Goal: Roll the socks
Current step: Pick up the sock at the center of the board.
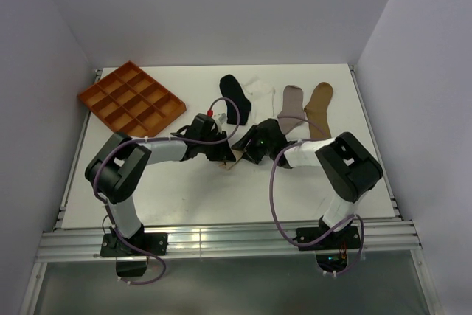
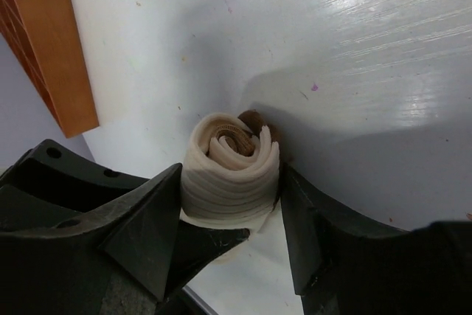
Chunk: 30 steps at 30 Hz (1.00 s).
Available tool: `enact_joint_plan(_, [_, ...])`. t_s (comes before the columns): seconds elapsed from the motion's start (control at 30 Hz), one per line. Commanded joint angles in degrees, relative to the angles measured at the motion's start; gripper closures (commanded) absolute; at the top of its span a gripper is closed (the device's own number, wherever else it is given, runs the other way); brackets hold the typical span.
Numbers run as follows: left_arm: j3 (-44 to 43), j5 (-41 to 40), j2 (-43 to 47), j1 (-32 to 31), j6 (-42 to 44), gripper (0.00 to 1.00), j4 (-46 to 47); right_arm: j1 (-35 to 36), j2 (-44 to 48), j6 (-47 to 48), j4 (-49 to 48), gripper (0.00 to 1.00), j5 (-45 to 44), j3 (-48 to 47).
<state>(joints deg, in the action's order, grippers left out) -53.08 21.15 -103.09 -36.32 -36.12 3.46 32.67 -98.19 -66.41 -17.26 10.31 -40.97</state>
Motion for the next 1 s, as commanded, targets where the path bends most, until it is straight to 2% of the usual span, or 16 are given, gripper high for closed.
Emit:
enact_joint_plan(0.0, [2.2, 2.4, -2.6, -0.1, -1.1, 1.0, -4.0, 1.3, -3.3, -0.6, 1.1, 0.41, -0.1, 0.4])
enact_joint_plan(0.03, [2.4, 3.0, -2.5, -0.1, -1.3, 1.0, -4.0, 1.3, -3.6, -0.6, 1.3, 0.44, -0.3, 0.3])
enact_joint_plan(0.13, [3.1, 4.3, -2.3, 0.0, -1.9, 0.99, -1.9, 1.3, -4.1, -0.4, 2.7, 0.64, -0.6, -0.3])
enact_joint_plan(0.17, [3.2, 5.0, -2.0, 0.0, -2.1, 0.99, -1.7, 1.3, -4.2, -0.1, 4.1, 0.79, -1.2, -0.9])
enact_joint_plan(0.2, [3.5, 5.3, -1.9, 0.0, -2.5, 0.99, -1.4, 1.3, -4.2, 0.0, 5.1, 0.86, -1.3, -1.5])
enact_joint_plan(0.27, [4.6, 5.5, -1.0, 0.0, -2.8, 0.99, -0.8, 1.3, -4.0, 0.5, 7.9, 0.95, -2.0, -2.5])
enact_joint_plan(0.33, [5.3, 5.4, -0.3, 0.0, -3.0, 0.99, -0.9, 1.2, -3.7, 0.8, 10.6, 1.0, -2.3, -3.5])
enact_joint_plan(0.43, [6.5, 2.2, 2.8, 0.0, -2.7, 0.89, -1.8, 1.2, -3.8, 1.7, 15.2, 1.0, -2.5, -5.8])
enact_joint_plan(0.47, [6.8, 0.8, 5.4, 0.0, -2.5, 0.77, -2.1, 1.2, -3.9, 2.2, 16.8, 1.0, -2.5, -7.0])
enact_joint_plan(0.57, [7.8, -7.2, 11.6, -0.3, -1.0, 0.57, -3.0, 1.3, -4.6, 3.1, 21.4, 1.0, -2.1, -9.1])
enact_joint_plan(0.67, [8.3, -18.1, 17.4, -2.2, 1.7, 0.47, -3.3, 1.3, -5.0, 3.8, 23.1, 1.0, -1.9, -10.3])
enact_joint_plan(0.73, [7.8, -25.0, 19.4, -3.9, 3.8, 0.44, -3.3, 1.3, -5.1, 4.1, 24.6, 1.0, -1.9, -11.2])
enact_joint_plan(0.77, [7.6, -27.3, 20.8, -6.0, 4.3, 0.34, -3.3, 1.3, -5.0, 4.5, 25.4, 1.0, -1.9, -11.8])
enact_joint_plan(0.87, [7.0, -35.2, 22.5, -10.9, 7.6, 0.25, -2.8, 1.3, -5.3, 5.0, 26.8, 1.0, -1.8, -12.6])
enact_joint_plan(0.97, [6.1, -43.0, 21.4, -16.4, 12.4, 0.21, -0.9, 1.4, -5.6, 5.2, 27.3, 1.0, -1.2, -12.9])
